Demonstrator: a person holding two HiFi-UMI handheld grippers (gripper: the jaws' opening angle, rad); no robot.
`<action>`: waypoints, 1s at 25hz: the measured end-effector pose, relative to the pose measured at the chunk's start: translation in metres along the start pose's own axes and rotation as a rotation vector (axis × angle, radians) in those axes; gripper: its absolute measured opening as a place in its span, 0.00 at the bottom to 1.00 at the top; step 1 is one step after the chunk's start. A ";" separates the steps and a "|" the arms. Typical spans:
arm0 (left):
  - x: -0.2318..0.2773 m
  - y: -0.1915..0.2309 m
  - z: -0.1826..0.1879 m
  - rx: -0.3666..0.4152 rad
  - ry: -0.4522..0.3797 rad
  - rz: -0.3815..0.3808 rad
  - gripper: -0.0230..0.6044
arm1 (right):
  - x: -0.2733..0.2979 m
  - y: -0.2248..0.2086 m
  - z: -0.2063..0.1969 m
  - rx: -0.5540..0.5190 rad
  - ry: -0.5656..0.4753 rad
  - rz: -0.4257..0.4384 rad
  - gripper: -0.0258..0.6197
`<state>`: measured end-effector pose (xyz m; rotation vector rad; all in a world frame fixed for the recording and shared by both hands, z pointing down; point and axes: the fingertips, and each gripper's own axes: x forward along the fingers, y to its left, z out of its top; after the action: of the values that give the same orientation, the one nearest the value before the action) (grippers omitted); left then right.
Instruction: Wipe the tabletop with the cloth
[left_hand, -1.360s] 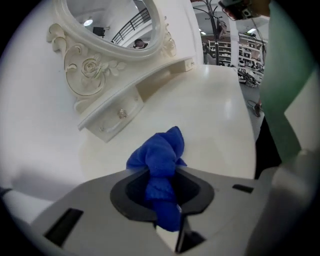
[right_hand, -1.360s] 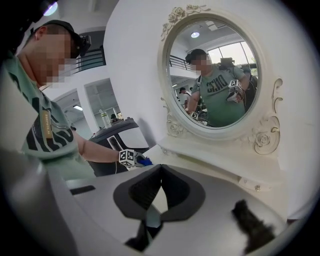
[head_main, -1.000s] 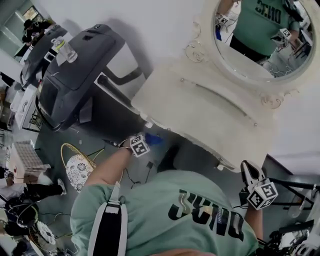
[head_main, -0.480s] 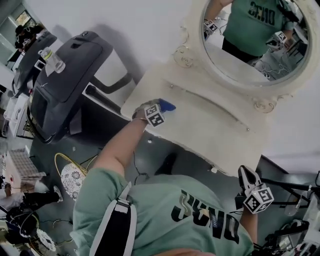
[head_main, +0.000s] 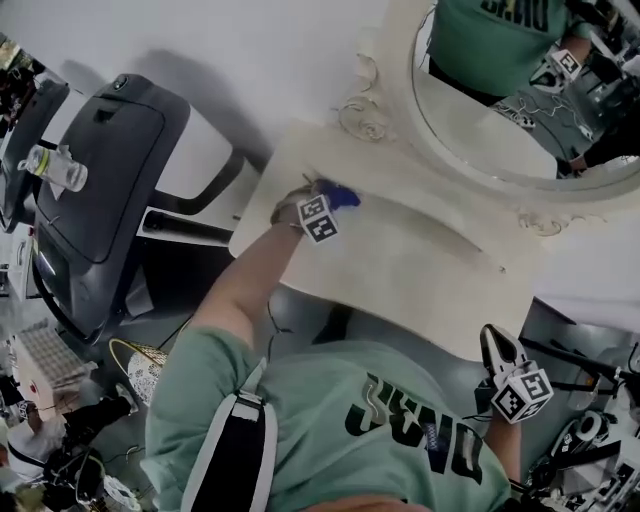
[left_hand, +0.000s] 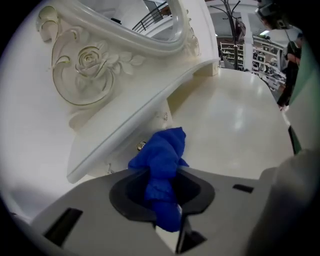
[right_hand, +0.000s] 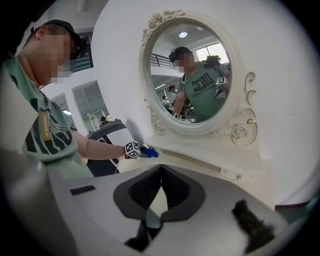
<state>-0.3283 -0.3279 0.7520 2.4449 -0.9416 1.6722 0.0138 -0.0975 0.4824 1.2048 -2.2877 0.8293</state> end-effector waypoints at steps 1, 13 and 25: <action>0.001 0.000 0.001 -0.001 -0.001 0.002 0.19 | 0.004 0.000 0.002 -0.004 0.006 0.005 0.06; -0.089 -0.137 -0.083 -0.100 0.103 -0.004 0.18 | -0.036 0.023 -0.027 -0.122 -0.025 0.166 0.06; -0.162 -0.282 -0.106 -0.296 0.210 0.015 0.19 | -0.184 -0.008 -0.107 -0.096 -0.153 0.161 0.06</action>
<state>-0.3158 0.0140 0.7422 2.0363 -1.0886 1.6199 0.1286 0.0794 0.4520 1.0868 -2.5442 0.6945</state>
